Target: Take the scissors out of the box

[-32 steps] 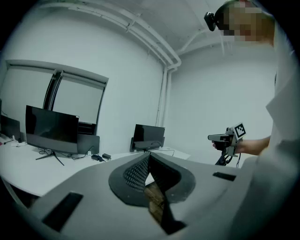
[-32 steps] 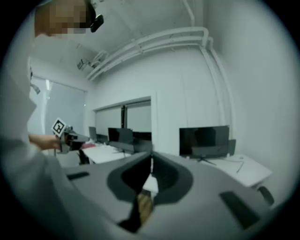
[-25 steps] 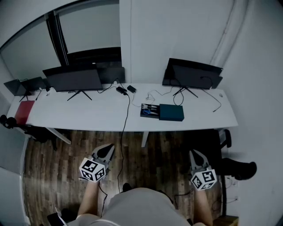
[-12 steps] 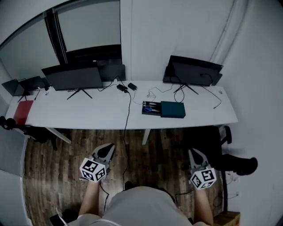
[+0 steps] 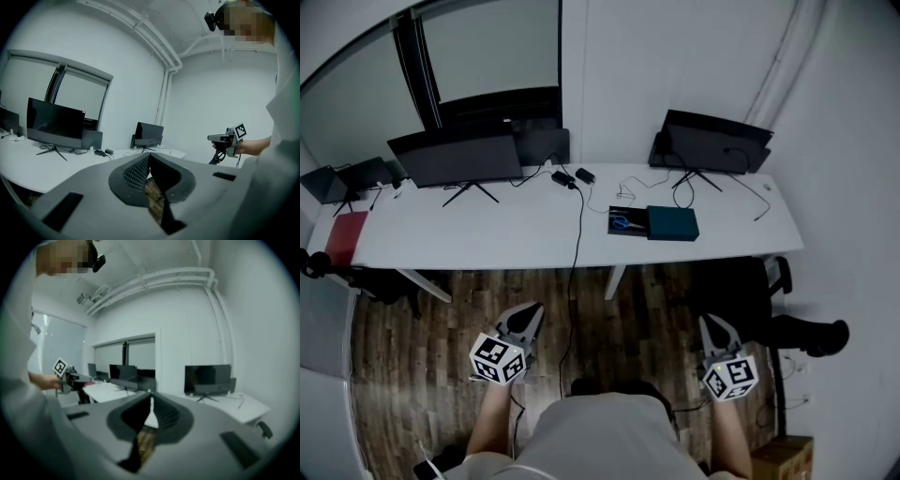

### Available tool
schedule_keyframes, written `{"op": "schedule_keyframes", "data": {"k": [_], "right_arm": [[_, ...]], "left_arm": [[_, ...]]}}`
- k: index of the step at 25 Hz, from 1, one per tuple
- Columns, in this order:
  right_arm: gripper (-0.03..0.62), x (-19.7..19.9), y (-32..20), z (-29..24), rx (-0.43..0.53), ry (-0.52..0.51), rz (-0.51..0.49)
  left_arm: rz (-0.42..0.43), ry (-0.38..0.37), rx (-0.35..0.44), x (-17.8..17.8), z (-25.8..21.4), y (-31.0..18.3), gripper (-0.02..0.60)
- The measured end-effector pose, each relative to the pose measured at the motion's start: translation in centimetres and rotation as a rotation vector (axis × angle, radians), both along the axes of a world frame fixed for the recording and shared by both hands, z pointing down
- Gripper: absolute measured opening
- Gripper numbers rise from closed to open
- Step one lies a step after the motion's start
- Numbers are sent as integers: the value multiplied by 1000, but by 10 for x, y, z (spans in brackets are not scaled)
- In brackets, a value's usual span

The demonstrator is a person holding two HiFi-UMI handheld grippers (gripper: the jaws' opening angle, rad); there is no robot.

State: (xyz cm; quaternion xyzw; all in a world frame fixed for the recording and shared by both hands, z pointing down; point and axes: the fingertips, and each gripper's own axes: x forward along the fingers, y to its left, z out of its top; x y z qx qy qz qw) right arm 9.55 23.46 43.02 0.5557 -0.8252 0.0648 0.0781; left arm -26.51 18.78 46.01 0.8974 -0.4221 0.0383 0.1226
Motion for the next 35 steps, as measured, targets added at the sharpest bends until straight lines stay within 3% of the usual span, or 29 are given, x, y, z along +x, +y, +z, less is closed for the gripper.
{"op": "schedule_keyframes", "data": {"k": [8, 17, 24, 35], "right_arm": [[35, -12, 6, 0, 4, -7, 17], [35, -10, -22, 20, -25, -36, 0], [35, -3, -71, 25, -33, -44, -39], [35, 38, -182, 38, -73, -61, -103]], "left_arm": [[12, 6, -7, -14, 5, -1, 32], [10, -3, -2, -9, 8, -21, 32], [-7, -1, -21, 4, 12, -56, 32], [-28, -28, -68, 58, 29, -147, 32]]}}
